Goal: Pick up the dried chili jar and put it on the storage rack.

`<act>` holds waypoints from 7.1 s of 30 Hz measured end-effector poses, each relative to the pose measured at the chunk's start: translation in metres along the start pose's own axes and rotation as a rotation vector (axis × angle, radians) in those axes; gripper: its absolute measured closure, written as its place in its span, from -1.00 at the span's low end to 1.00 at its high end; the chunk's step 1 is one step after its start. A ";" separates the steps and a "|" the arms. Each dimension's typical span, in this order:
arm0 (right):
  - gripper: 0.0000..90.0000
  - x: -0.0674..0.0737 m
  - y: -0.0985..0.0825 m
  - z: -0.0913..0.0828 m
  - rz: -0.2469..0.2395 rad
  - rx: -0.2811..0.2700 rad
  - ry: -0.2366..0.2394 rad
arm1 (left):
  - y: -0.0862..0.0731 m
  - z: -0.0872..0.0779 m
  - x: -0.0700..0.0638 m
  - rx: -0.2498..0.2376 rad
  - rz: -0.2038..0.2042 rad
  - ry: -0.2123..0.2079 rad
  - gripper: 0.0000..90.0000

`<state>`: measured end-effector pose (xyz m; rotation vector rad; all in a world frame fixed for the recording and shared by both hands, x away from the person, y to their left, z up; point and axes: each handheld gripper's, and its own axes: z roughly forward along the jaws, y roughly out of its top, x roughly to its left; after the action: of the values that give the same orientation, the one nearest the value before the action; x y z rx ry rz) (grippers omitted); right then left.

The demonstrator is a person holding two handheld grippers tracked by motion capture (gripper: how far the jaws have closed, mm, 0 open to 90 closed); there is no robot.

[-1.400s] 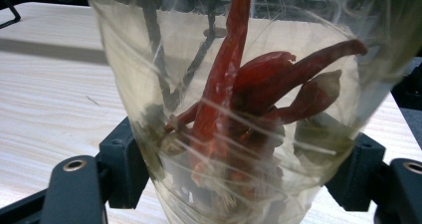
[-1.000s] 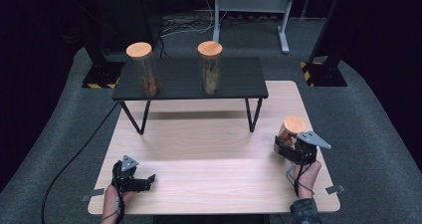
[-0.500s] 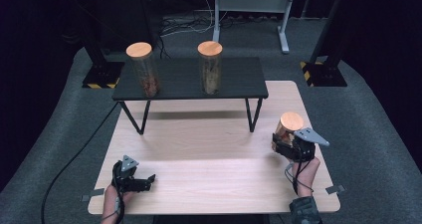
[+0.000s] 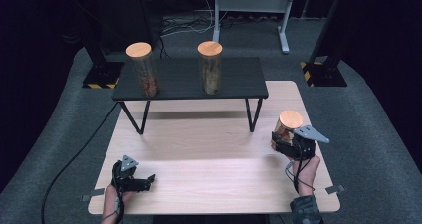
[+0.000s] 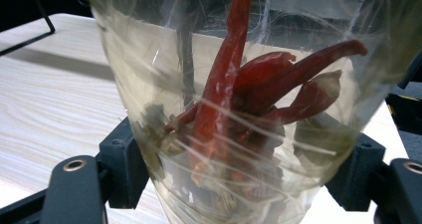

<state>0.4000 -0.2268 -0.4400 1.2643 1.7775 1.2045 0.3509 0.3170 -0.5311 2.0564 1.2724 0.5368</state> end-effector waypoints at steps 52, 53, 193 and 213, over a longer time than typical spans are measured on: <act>-0.46 0.012 0.051 -0.001 -0.049 -0.016 0.055 | 0.000 0.000 0.000 0.000 0.004 -0.005 -1.00; -0.46 0.012 0.052 -0.001 -0.047 -0.018 0.056 | 0.000 0.000 0.000 0.000 0.004 -0.005 -1.00; -0.46 0.031 0.186 0.025 -0.112 -0.021 0.106 | 0.000 0.000 0.000 0.000 0.013 -0.012 -0.99; -0.46 0.032 0.190 0.055 -0.065 0.016 0.123 | 0.000 0.000 0.000 -0.001 0.014 -0.013 -0.99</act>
<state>0.5052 -0.1573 -0.2843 1.1540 1.9049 1.2571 0.3510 0.3167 -0.5311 2.0660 1.2515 0.5291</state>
